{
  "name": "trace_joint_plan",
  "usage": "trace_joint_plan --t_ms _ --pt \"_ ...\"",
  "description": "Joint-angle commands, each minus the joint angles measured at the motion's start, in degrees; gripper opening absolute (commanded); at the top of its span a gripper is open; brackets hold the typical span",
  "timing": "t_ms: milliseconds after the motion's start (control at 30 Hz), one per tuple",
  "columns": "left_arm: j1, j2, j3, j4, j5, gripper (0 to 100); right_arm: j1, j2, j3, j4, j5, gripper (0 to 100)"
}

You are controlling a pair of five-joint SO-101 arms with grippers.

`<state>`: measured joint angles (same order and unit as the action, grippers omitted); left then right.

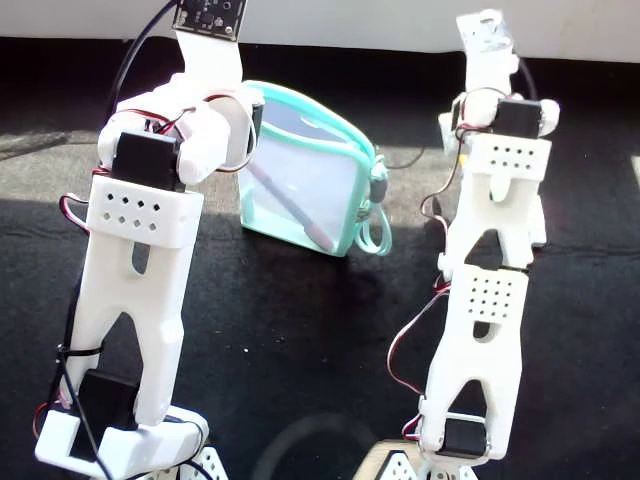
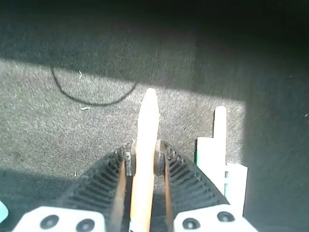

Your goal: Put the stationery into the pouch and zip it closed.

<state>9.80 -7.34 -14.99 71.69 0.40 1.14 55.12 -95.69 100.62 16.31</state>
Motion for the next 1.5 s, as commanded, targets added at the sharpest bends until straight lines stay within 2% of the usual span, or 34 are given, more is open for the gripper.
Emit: trace_joint_plan --t_ms 0,100,267,400,600,733,867,1067,1300,1467 --pt "1.36 -0.04 0.22 0.18 -0.70 1 -1.01 -12.88 -1.19 0.75 0.44 0.6" --pt "1.36 -0.04 0.13 0.18 -0.70 1 -1.10 -24.75 13.58 0.75 0.44 0.6" --pt "1.36 -0.04 0.13 0.18 -0.70 1 -1.27 -46.64 48.22 0.22 0.26 0.6" --pt "1.36 -0.04 0.13 0.18 -0.70 1 -0.22 -58.95 70.37 -4.97 0.26 0.6" --pt "1.45 -0.04 0.13 0.18 -0.70 1 0.22 -73.27 100.09 -20.35 0.26 0.6" --pt "1.36 -0.04 0.13 0.18 -0.70 1 0.31 -79.96 121.63 -35.56 0.62 0.6" --pt "1.36 -0.04 0.13 0.18 -0.70 1 1.54 -80.31 139.38 -51.38 0.70 0.6" --pt "1.36 -0.04 0.13 0.18 -0.70 1 1.63 -74.07 144.57 -54.46 0.70 0.6" --pt "1.36 -0.04 0.13 0.18 -0.70 1 1.36 -68.79 140.35 -45.49 0.70 1.6" --pt "1.36 -0.04 0.13 0.18 -0.70 1 1.36 -61.32 131.91 -37.32 0.70 22.0"
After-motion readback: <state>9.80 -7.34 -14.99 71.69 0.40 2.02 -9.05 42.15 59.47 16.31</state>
